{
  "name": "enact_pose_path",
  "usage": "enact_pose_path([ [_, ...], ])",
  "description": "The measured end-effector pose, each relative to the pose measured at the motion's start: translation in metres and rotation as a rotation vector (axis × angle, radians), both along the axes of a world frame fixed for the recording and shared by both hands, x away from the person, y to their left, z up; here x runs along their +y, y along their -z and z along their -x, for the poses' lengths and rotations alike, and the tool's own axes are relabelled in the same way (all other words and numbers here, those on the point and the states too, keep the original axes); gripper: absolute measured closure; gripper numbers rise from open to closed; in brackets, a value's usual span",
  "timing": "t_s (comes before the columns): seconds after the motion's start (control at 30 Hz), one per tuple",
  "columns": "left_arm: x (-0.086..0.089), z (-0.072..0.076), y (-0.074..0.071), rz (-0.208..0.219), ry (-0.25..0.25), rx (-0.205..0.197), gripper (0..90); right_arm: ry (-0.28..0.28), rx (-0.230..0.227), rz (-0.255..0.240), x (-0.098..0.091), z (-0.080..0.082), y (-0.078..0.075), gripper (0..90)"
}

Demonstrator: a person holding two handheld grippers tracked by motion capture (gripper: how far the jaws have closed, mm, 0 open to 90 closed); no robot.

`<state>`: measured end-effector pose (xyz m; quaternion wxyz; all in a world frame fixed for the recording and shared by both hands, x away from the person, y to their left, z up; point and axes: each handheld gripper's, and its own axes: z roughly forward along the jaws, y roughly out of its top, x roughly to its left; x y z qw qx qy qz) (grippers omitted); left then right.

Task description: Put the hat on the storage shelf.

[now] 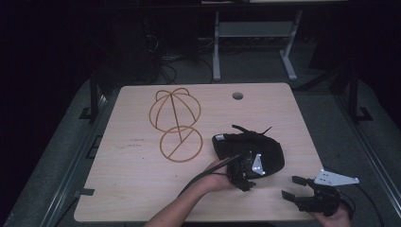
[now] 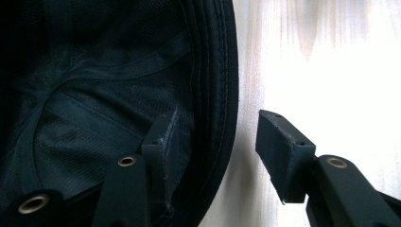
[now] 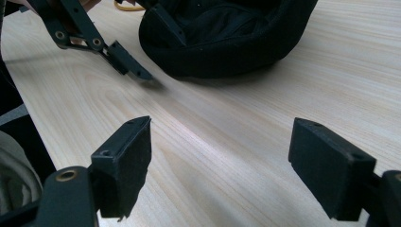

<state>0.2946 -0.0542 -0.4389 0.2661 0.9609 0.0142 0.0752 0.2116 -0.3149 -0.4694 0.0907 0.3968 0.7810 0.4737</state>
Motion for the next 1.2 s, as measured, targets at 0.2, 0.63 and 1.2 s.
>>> enact_pose_path([
  [0.2, -0.005, -0.003, 0.005, -0.035, 0.002, -0.014, 52.1, -0.001, 0.003, 0.001, 0.001, 0.0, 0.0, 21.5],
  [0.63, -0.006, -0.008, 0.003, -0.043, 0.024, 0.008, 76.9, 0.008, -0.006, -0.008, -0.001, 0.0, -0.001, 22.3],
  [1.2, 0.01, -0.019, -0.049, 0.117, 0.013, 0.098, 82.5, -0.011, -0.048, -0.057, 0.006, 0.002, -0.009, 23.4],
])
